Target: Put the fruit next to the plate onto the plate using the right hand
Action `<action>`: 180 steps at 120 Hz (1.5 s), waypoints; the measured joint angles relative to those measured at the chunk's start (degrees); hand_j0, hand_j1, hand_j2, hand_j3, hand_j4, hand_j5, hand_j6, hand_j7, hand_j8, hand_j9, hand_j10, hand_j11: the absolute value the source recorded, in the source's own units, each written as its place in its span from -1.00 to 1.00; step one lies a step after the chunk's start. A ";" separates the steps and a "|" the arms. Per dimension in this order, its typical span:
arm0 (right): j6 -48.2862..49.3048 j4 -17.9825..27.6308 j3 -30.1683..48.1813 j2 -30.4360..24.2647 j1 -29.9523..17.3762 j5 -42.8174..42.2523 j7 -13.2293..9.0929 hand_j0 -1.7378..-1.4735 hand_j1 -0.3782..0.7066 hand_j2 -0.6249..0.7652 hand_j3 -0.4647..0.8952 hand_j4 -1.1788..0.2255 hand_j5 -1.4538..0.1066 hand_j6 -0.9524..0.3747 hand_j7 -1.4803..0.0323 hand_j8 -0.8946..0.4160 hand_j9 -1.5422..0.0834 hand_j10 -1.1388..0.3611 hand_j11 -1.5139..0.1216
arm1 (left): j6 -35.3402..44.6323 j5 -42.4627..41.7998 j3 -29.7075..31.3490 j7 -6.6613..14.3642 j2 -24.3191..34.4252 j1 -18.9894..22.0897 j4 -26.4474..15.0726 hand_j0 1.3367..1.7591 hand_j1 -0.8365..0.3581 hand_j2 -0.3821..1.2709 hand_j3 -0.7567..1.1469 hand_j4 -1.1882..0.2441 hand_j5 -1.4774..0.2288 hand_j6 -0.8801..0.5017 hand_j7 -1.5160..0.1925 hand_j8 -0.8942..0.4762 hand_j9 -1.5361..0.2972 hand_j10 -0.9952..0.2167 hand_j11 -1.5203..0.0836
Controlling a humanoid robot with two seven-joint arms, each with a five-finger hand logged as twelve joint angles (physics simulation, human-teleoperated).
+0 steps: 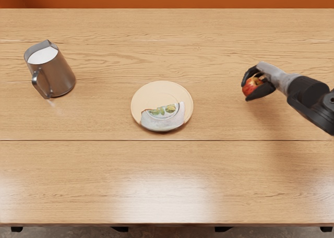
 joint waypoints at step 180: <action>8.67 -6.41 -0.52 27.09 7.29 -2.71 -0.47 -0.37 0.09 0.04 -0.32 -0.07 -0.04 -0.49 0.04 -0.22 0.02 -0.34 -0.06 | 0.00 0.00 0.00 0.00 0.00 0.00 0.00 0.52 0.52 -0.48 -0.21 0.33 0.38 -0.06 0.42 -0.04 0.34 0.26 0.52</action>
